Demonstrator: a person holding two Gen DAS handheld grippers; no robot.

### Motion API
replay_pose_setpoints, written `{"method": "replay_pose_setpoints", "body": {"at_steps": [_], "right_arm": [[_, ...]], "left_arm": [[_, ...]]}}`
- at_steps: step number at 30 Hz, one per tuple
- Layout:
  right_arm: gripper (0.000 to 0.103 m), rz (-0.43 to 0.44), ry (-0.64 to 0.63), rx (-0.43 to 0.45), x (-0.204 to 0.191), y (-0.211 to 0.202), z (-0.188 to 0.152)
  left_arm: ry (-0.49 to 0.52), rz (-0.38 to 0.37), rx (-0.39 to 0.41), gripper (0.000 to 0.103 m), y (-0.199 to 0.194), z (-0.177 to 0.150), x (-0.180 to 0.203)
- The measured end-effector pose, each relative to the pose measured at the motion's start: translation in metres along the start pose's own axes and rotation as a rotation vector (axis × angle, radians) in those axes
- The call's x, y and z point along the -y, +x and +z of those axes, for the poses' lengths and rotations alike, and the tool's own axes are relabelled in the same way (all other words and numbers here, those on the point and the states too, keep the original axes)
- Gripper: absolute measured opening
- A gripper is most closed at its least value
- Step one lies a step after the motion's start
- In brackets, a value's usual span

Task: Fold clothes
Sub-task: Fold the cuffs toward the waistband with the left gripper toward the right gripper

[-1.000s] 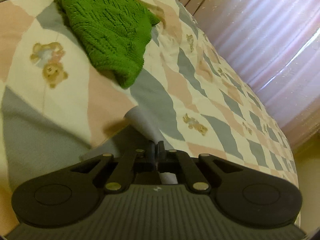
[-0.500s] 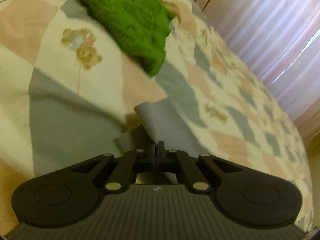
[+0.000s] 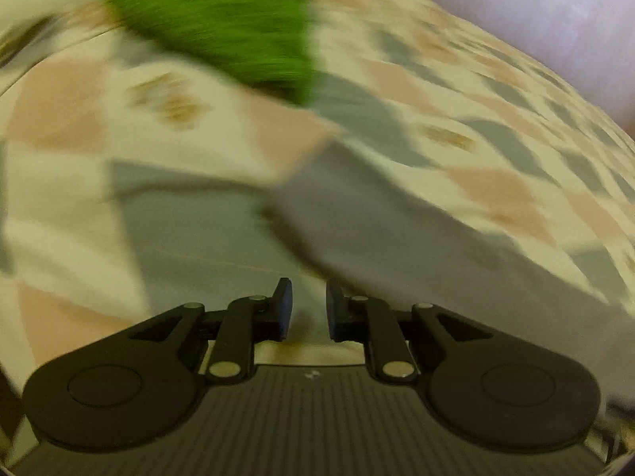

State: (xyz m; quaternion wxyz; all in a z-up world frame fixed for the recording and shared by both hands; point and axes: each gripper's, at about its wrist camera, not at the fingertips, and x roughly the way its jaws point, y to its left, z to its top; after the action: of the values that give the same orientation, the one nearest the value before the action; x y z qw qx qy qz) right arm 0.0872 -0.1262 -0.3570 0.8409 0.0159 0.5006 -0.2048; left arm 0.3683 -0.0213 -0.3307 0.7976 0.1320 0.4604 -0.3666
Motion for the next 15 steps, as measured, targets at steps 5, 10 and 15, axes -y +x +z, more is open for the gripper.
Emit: {"method": "replay_pose_setpoints", "body": {"at_steps": [5, 10, 15], "right_arm": [[0.029, -0.144, 0.220, -0.060, 0.053, -0.012, -0.024], [0.029, -0.212, 0.051, -0.089, 0.038, -0.014, -0.048], [0.028, -0.262, -0.091, -0.093, 0.015, -0.003, -0.069]], "left_arm": [[0.412, -0.247, -0.036, 0.014, 0.009, -0.017, 0.112], [0.907, -0.394, 0.018, 0.014, -0.001, -0.074, 0.193], [1.271, -0.360, 0.114, 0.017, 0.002, -0.128, 0.229]]}}
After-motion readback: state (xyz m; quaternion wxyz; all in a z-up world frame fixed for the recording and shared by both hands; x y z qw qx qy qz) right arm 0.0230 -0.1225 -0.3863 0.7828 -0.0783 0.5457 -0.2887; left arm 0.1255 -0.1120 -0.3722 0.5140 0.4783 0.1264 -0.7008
